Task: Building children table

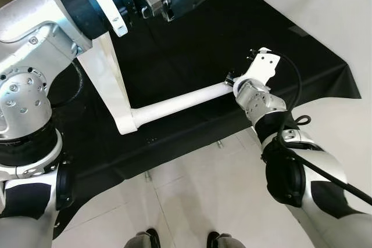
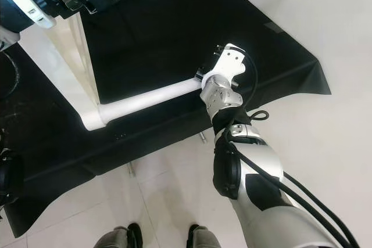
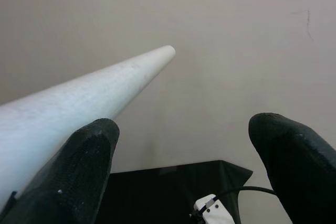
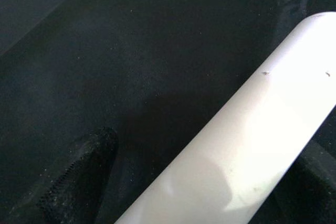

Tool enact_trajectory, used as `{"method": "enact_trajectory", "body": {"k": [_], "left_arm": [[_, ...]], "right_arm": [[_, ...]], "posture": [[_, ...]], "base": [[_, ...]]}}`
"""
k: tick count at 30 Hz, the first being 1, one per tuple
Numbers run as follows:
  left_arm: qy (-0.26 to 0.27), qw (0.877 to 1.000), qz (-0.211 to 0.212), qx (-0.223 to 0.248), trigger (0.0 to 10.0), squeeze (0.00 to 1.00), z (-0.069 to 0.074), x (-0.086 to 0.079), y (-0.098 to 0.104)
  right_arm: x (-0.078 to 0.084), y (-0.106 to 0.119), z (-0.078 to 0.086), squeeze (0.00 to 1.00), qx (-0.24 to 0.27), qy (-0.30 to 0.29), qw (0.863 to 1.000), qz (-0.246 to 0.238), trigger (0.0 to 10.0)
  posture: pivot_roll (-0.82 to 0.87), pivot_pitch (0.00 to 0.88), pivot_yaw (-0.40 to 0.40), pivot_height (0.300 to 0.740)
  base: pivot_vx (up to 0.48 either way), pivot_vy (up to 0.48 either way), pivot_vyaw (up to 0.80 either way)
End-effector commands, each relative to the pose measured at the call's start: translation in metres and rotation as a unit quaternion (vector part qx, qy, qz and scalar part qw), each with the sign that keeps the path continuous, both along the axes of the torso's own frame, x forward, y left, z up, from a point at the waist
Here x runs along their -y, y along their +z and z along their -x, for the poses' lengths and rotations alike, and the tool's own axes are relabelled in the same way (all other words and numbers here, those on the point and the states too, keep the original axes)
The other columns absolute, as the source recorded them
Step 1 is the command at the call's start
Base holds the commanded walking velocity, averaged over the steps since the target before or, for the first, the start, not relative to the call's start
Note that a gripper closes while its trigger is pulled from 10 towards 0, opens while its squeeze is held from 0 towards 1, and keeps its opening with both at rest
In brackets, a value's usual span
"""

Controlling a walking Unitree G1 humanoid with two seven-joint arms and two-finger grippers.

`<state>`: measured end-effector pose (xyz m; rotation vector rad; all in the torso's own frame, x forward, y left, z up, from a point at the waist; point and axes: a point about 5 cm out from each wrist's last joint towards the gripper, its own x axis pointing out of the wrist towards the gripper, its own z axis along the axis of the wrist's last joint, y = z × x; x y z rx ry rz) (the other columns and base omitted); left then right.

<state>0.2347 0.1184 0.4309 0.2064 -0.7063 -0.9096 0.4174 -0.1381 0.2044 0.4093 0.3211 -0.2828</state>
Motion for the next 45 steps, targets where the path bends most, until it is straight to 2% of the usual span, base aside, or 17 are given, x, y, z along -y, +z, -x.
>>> {"method": "enact_trajectory", "body": {"k": [1,14,17,25,26,28,29,30,32,33,35,36,37,38,39,40,45], "left_arm": [[0.007,1.0,0.001,0.022,10.0,0.0,0.01,-0.01,0.004],[-0.027,0.998,0.011,0.057,10.0,0.0,0.029,-0.017,0.018],[-0.068,0.991,0.066,0.094,10.0,0.0,0.061,-0.044,0.038],[-0.004,0.985,0.093,0.146,10.0,0.0,0.087,-0.079,0.065],[0.027,0.982,0.102,0.155,10.0,0.0,0.091,-0.089,0.072],[0.048,0.98,0.107,0.16,10.0,0.0,0.094,-0.095,0.075],[0.048,0.98,0.107,0.16,10.0,0.0,0.094,-0.095,0.075],[0.106,0.975,0.116,0.157,10.0,0.0,0.094,-0.107,0.076],[0.106,0.975,0.116,0.157,10.0,0.0,0.094,-0.107,0.076],[0.144,0.97,0.123,0.152,10.0,0.0,0.094,-0.115,0.076],[0.144,0.97,0.123,0.152,10.0,0.0,0.094,-0.115,0.076],[0.198,0.961,0.146,0.122,10.0,0.0,0.086,-0.128,0.065],[0.198,0.961,0.146,0.122,10.0,0.0,0.086,-0.128,0.065],[0.237,0.952,0.169,0.09,10.0,0.0,0.079,-0.137,0.051],[0.237,0.952,0.169,0.09,10.0,0.0,0.079,-0.137,0.051],[0.255,0.943,0.214,0.022,10.0,0.0,0.059,-0.137,0.02],[0.239,0.936,0.255,-0.029,10.0,0.0,0.043,-0.13,-0.006]], "right_arm": [[-0.013,-0.063,0.021,1.0,-0.14,0.025,0.989,-0.029,10.0],[-0.015,-0.063,0.021,1.0,-0.142,0.028,0.989,-0.03,10.0],[-0.017,-0.063,0.021,1.0,-0.142,0.031,0.989,-0.031,10.0],[-0.018,-0.064,0.022,1.0,-0.143,0.034,0.989,-0.032,10.0],[-0.019,-0.064,0.022,1.0,-0.143,0.035,0.989,-0.032,10.0],[-0.02,-0.064,0.022,1.0,-0.144,0.036,0.988,-0.032,10.0],[-0.02,-0.064,0.022,1.0,-0.144,0.036,0.988,-0.032,10.0],[-0.02,-0.064,0.022,1.0,-0.143,0.036,0.988,-0.033,10.0],[-0.02,-0.064,0.022,1.0,-0.143,0.036,0.988,-0.033,10.0],[-0.02,-0.063,0.021,1.0,-0.143,0.037,0.989,-0.033,10.0],[-0.02,-0.063,0.021,1.0,-0.143,0.037,0.989,-0.033,10.0],[-0.02,-0.063,0.021,1.0,-0.142,0.037,0.989,-0.034,10.0],[-0.02,-0.063,0.021,1.0,-0.142,0.037,0.989,-0.034,10.0],[-0.02,-0.062,0.021,1.0,-0.141,0.038,0.989,-0.034,10.0],[-0.02,-0.062,0.021,1.0,-0.141,0.038,0.989,-0.034,10.0],[-0.02,-0.062,0.021,1.0,-0.14,0.038,0.989,-0.035,10.0],[-0.02,-0.061,0.02,1.0,-0.139,0.037,0.989,-0.036,10.0]], "posture": [[0.13,0.247,-0.041,0.74],[0.13,0.244,-0.042,0.74],[0.13,0.25,-0.042,0.74],[0.13,0.256,-0.043,0.74],[0.13,0.259,-0.042,0.74],[0.13,0.259,-0.042,0.74],[0.13,0.259,-0.042,0.74],[0.14,0.26,-0.04,0.74],[0.14,0.26,-0.04,0.74],[0.14,0.26,-0.04,0.74],[0.14,0.26,-0.04,0.74],[0.14,0.263,-0.043,0.74],[0.14,0.263,-0.043,0.74],[0.14,0.263,-0.043,0.74],[0.14,0.263,-0.043,0.74],[0.14,0.266,-0.04,0.74],[0.13,0.267,-0.034,0.74]], "base": [[0.0,0.0,0.0],[0.0,0.0,0.0],[0.0,0.0,0.0],[0.0,0.0,0.0],[0.0,0.0,0.0],[0.0,0.0,0.0],[0.0,0.0,0.0],[0.0,0.0,0.0],[0.0,0.0,0.0],[0.0,0.0,0.0],[0.0,0.0,0.0],[0.0,0.0,0.0],[0.0,0.0,0.0],[0.0,0.0,0.0],[0.0,0.0,0.0],[0.0,0.0,0.0],[0.0,0.0,0.0]]}}
